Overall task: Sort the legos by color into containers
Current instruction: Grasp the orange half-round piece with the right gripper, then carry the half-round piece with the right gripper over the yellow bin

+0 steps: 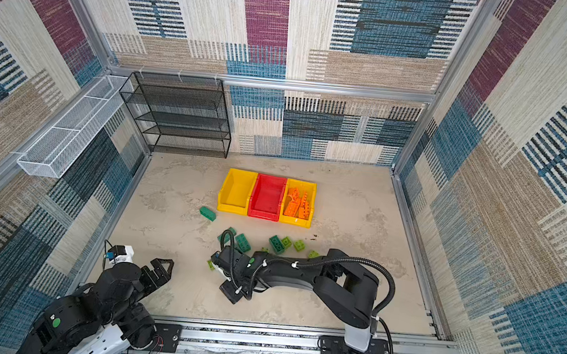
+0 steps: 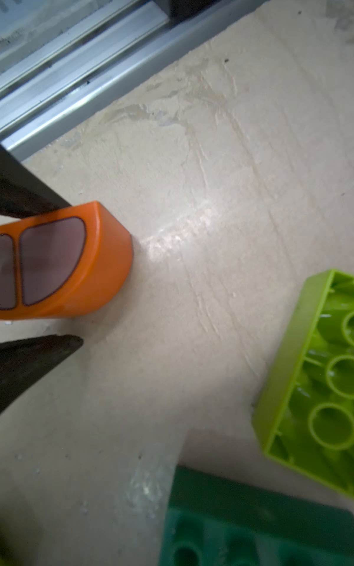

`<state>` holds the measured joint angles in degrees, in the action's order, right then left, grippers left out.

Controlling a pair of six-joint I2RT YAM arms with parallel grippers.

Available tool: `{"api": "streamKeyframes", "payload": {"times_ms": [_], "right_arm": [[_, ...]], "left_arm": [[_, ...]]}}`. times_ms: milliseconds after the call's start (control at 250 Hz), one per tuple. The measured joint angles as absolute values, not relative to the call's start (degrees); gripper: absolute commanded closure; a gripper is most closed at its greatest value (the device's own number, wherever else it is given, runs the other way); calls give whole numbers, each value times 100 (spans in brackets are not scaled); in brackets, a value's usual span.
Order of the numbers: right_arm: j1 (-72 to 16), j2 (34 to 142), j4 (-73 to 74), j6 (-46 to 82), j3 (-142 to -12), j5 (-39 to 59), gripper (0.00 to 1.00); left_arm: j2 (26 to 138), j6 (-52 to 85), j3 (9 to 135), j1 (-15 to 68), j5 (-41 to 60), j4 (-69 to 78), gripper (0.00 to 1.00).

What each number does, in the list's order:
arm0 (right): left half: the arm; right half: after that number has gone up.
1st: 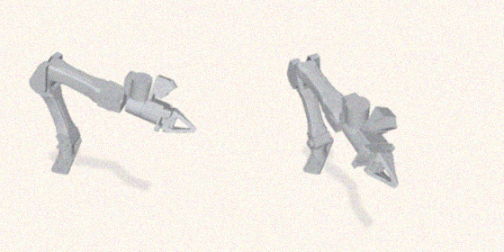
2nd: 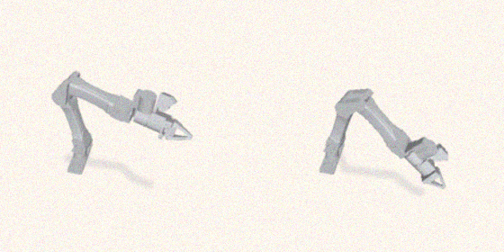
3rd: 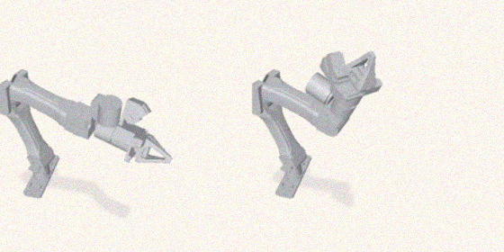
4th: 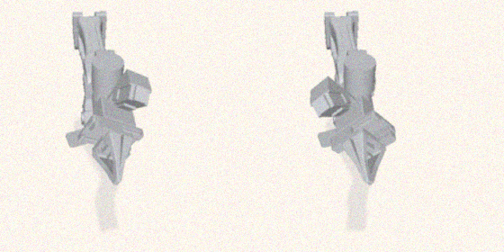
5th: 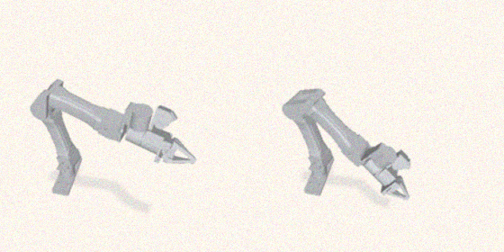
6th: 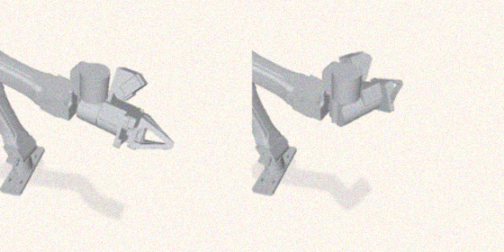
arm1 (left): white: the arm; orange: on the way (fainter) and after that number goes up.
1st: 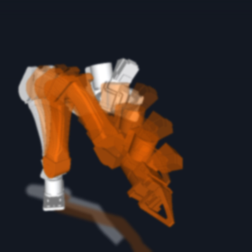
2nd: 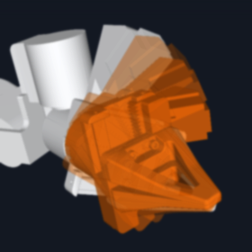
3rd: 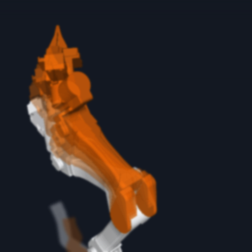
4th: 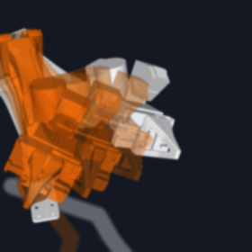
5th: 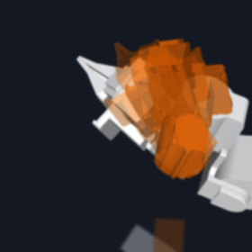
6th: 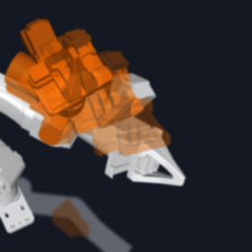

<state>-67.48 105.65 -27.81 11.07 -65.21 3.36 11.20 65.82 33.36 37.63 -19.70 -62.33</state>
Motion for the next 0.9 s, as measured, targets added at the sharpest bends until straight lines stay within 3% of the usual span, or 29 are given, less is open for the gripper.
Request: {"api": "streamKeyframes", "payload": {"times_ms": [164, 512, 900], "right_arm": [[-6748, 10562, -2790, 1116, -6490, 99, 56], [-6508, 10269, -2884, 1310, -6593, -276, 63], [-4368, 9968, -2982, 1063, -7474, -346, 65]], "left_arm": [[1118, 6595, 3330, 3763, -1990, -6230, 2], [1494, 6591, 3387, 3760, -2032, -6246, 1], [4569, 5352, 4770, 3752, -1907, -5483, 0]]}}
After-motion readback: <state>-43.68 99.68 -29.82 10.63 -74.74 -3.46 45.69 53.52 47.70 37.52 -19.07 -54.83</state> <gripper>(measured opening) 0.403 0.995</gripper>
